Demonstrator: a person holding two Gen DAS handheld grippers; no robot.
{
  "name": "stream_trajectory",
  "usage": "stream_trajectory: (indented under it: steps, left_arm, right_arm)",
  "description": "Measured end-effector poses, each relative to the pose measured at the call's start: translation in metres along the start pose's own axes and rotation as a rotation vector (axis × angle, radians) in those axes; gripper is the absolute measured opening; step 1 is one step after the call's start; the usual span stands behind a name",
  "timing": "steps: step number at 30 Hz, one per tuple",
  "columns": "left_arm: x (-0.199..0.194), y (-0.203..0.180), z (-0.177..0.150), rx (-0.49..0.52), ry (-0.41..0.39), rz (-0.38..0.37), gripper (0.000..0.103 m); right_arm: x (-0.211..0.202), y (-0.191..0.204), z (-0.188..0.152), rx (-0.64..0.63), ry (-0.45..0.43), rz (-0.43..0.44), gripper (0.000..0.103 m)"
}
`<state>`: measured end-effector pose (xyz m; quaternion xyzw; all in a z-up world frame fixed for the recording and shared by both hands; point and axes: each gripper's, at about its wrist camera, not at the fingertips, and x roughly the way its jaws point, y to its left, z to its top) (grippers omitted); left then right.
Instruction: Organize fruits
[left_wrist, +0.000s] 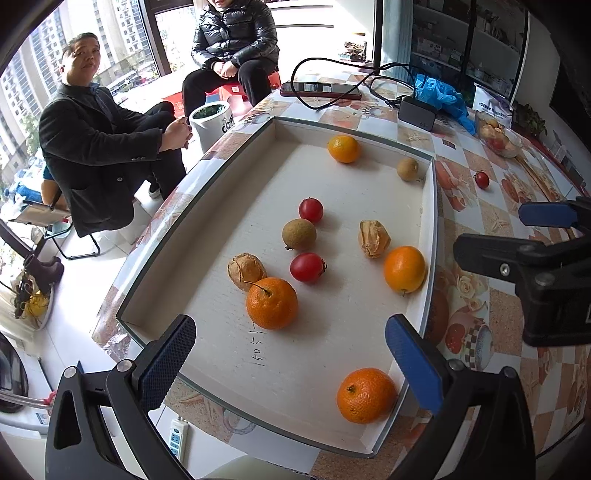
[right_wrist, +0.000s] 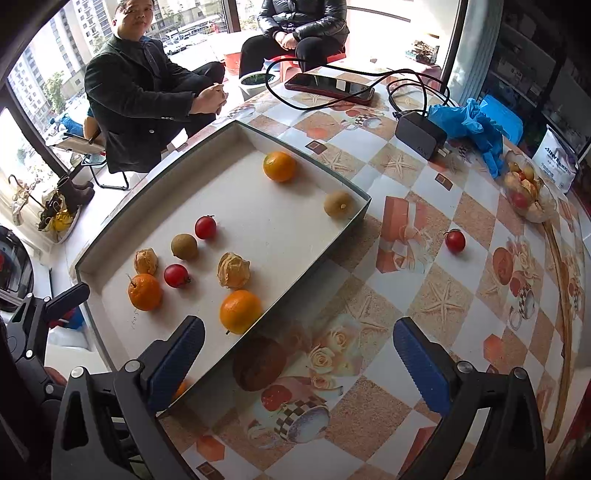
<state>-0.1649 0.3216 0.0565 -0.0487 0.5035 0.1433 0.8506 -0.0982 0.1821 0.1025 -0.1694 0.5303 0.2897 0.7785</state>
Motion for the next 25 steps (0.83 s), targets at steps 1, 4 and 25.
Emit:
stream_trajectory:
  steps: [1, 4, 25]
  left_arm:
    - [-0.0006, -0.0009, -0.0003, 0.004, -0.002, 0.0, 0.103]
    - [-0.0013, -0.0028, -0.0009, 0.009, -0.004, 0.005, 0.103]
    - [-0.0012, -0.0079, -0.0058, 0.035, -0.003, -0.015, 0.103]
  right_arm:
    - [0.0005, 0.0003, -0.0009, -0.002, 0.002, -0.003, 0.103]
    - [0.0016, 0.001, -0.0027, -0.007, 0.009, -0.007, 0.103]
    - [0.0059, -0.0028, -0.0103, 0.009, 0.024, 0.002, 0.103]
